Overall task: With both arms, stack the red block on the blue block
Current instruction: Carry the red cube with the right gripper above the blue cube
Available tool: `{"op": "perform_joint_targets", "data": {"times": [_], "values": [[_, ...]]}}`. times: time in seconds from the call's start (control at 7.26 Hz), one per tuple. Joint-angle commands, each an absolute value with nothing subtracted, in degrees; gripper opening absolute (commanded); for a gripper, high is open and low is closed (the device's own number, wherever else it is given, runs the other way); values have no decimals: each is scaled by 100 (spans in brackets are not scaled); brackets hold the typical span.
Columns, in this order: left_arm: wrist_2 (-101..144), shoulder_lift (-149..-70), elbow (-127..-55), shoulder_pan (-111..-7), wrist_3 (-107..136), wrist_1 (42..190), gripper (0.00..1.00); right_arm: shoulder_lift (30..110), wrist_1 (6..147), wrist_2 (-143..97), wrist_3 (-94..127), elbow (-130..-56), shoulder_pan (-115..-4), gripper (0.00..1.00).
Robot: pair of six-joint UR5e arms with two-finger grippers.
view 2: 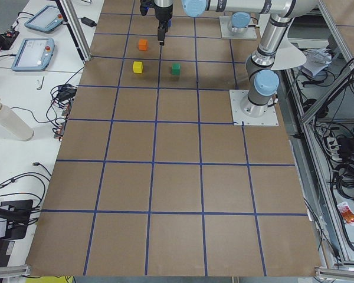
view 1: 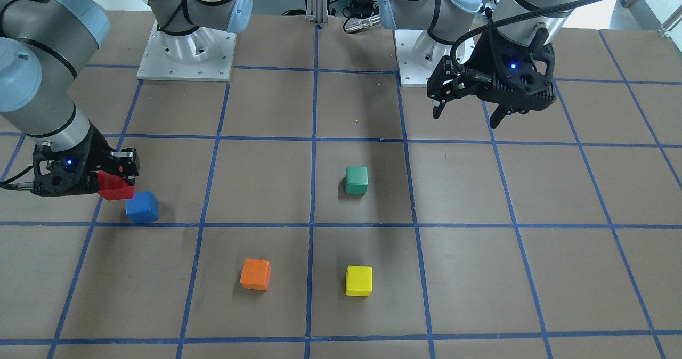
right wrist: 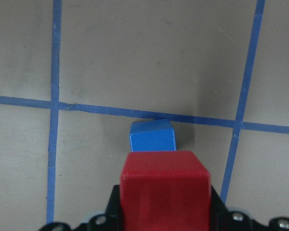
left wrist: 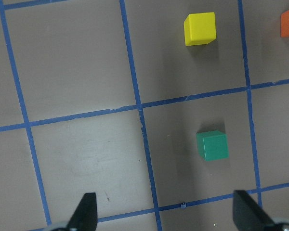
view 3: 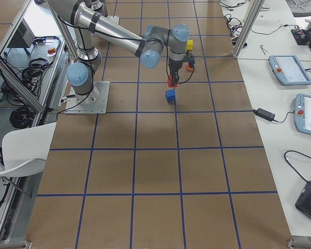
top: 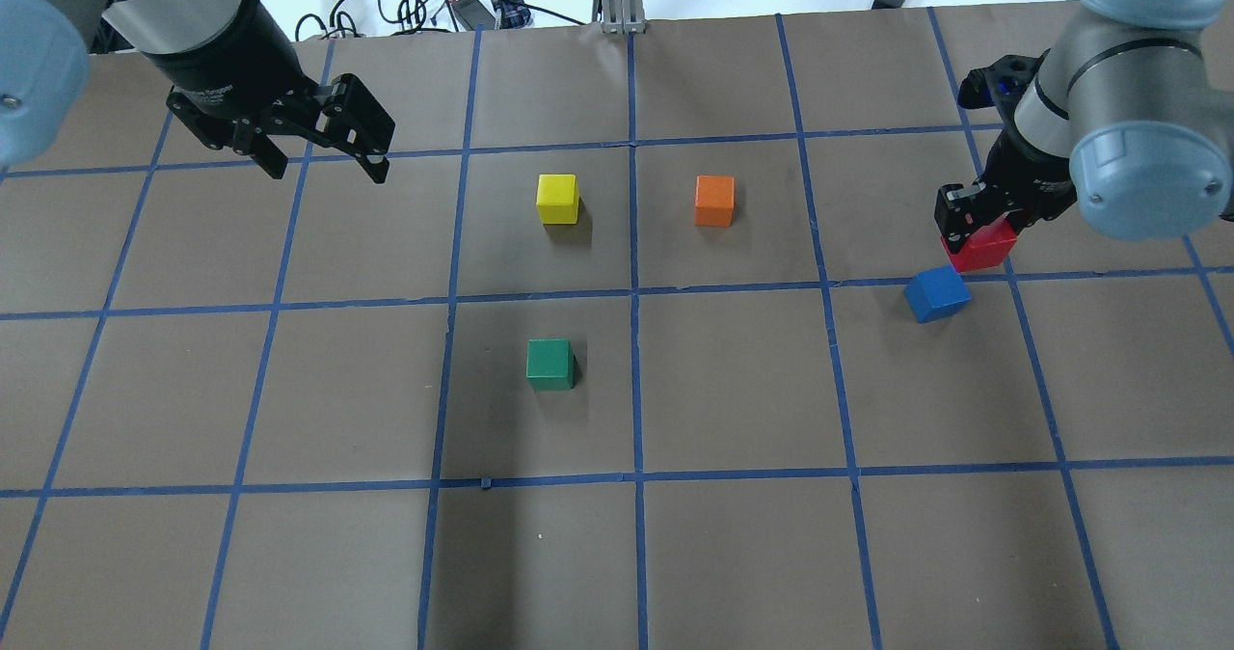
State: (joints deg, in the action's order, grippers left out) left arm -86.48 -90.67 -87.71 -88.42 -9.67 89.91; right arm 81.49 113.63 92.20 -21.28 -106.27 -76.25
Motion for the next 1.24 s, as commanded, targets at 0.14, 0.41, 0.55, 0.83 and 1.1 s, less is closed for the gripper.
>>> {"op": "perform_joint_targets", "data": {"times": [0.14, 0.41, 0.55, 0.83, 1.1], "values": [[-8648, -9070, -8771, -8842, -967, 8991, 100, 8086, 12030, 9193, -2688, -10906, -7594, 0], [-8648, -9079, -8771, -8842, -967, 8991, 100, 7964, 12190, 9193, -2672, -10995, -7594, 0], [-8648, -9079, -8771, -8842, -967, 8991, 100, 7919, 12199, 9193, -2663, -10995, -7594, 0], [-8648, -9070, -8780, -8842, -967, 8991, 100, 7806, 12225, 9002, -2637, -10995, -7594, 0], [-8648, -9079, -8772, -8842, -967, 8982, 100, 7761, 12322, 8982, -2663, -11004, -7594, 0]]}}
